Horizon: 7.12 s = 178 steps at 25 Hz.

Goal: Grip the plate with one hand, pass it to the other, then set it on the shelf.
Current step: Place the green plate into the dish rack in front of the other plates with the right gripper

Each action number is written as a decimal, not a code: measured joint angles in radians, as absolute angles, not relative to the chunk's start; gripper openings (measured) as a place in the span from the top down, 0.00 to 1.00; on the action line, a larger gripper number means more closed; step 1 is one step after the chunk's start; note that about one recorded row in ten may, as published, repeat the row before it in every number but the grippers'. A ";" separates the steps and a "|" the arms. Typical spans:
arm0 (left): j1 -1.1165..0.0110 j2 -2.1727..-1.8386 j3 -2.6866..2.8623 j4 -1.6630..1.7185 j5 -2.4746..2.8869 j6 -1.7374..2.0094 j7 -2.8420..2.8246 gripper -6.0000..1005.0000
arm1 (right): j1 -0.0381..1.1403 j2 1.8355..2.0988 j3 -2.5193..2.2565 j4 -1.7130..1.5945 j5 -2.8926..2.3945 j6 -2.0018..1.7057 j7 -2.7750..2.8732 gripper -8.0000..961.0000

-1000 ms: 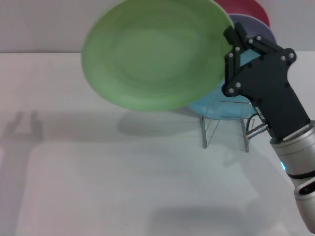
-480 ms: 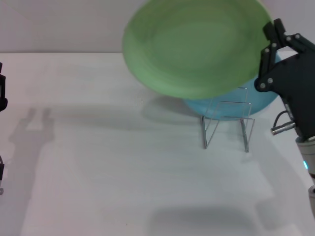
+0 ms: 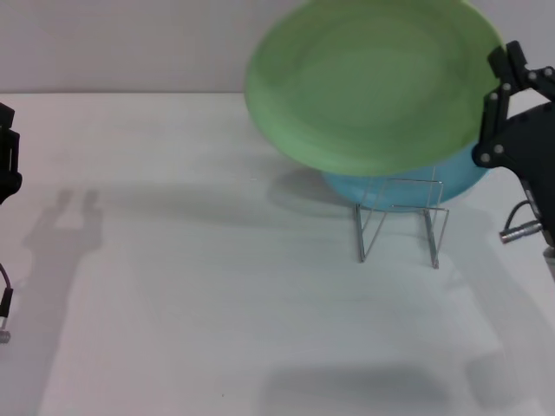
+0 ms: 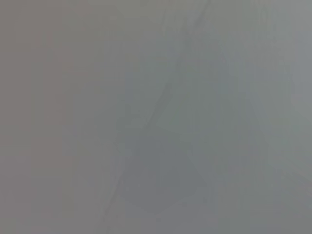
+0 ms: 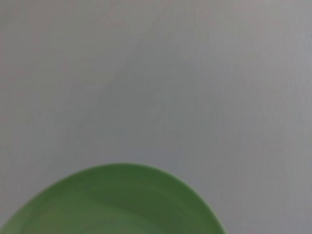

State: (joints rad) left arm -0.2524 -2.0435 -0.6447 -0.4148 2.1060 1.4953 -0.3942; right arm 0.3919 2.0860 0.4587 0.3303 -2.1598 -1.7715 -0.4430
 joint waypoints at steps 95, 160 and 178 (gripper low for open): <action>-0.267 -2.041 -0.655 -0.471 2.209 1.469 -0.386 0.62 | 0.371 2.072 0.514 0.028 -2.148 -1.940 -0.238 0.97; -0.279 -2.042 -0.677 -0.453 2.209 1.504 -0.409 0.62 | 0.412 2.073 0.505 -0.069 -2.149 -1.921 -0.165 0.96; -0.276 -2.044 -0.678 -0.469 2.209 1.497 -0.422 0.62 | 0.459 2.069 0.463 -0.112 -2.156 -1.832 -0.161 0.95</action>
